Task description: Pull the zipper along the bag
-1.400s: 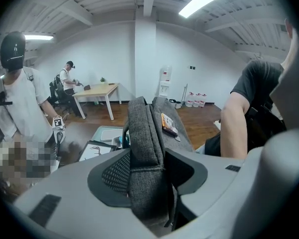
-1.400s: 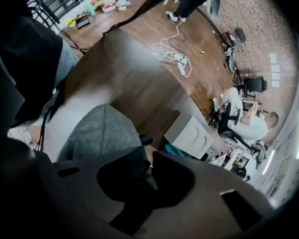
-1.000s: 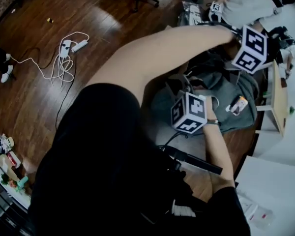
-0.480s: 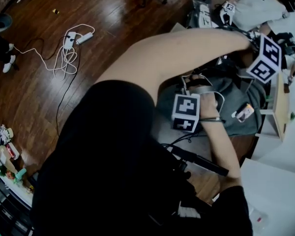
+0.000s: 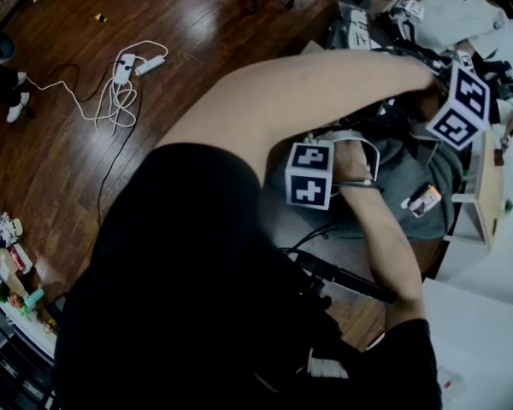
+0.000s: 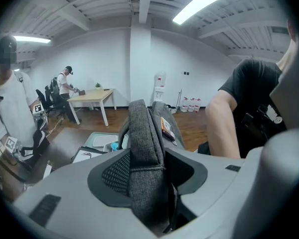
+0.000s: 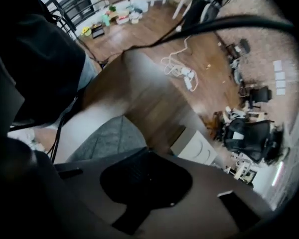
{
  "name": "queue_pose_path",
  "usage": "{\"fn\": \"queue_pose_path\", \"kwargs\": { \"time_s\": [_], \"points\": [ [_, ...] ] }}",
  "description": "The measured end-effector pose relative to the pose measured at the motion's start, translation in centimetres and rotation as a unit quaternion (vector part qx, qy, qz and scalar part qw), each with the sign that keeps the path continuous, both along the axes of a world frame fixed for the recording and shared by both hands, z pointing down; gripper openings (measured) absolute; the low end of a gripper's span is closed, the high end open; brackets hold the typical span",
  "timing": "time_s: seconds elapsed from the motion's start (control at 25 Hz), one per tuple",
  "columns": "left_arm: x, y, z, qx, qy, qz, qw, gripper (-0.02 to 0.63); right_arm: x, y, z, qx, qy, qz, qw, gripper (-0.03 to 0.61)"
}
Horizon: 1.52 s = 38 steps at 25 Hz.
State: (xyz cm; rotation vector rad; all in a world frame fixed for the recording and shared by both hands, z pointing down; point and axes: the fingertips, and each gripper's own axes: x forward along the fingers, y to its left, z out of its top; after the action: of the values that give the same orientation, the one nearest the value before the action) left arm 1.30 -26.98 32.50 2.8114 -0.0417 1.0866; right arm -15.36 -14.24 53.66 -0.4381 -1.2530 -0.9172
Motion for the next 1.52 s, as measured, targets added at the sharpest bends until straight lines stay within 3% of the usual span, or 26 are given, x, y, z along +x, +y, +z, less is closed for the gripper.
{"fn": "queue_pose_path", "kwargs": {
  "time_s": [0.12,0.36,0.48,0.64,0.88,1.08,1.32,1.4,1.52],
  "points": [
    [1.6,1.0,-0.3,-0.013,0.021,0.007,0.9997,0.198,-0.4,1.3,-1.6,-0.026,-0.117,0.003,0.993,0.017],
    [2.4,0.9,-1.0,-0.005,0.034,0.017,0.9993,0.198,-0.7,0.0,-3.2,-0.070,-0.186,0.088,0.976,0.018],
    [2.9,1.4,-1.1,-0.002,0.035,0.022,0.9991,0.198,-0.7,-0.4,-4.1,-0.052,-0.224,0.150,0.962,0.018],
    [2.4,2.4,-1.3,-0.013,0.051,0.024,0.9984,0.199,-1.3,-0.5,-4.8,-0.007,-0.266,0.180,0.947,0.020],
    [3.0,3.4,-2.2,-0.008,0.090,0.036,0.9953,0.204,-0.7,-0.9,-6.1,-0.025,-0.288,0.261,0.921,0.020],
    [3.4,3.3,-2.5,0.004,0.120,0.047,0.9917,0.244,-0.2,0.0,-6.7,-0.046,-0.292,0.232,0.927,0.017],
    [3.1,3.3,-2.7,0.001,0.126,0.032,0.9915,0.247,2.0,0.6,-7.7,-0.045,-0.326,0.253,0.910,0.014],
    [3.1,3.4,-2.8,-0.001,0.129,0.031,0.9911,0.245,2.0,0.3,-7.8,-0.047,-0.321,0.261,0.909,0.014],
    [2.9,3.3,-2.7,0.000,0.122,0.030,0.9920,0.246,2.1,-0.8,-9.6,-0.014,-0.324,0.257,0.911,0.009]
  ]
}}
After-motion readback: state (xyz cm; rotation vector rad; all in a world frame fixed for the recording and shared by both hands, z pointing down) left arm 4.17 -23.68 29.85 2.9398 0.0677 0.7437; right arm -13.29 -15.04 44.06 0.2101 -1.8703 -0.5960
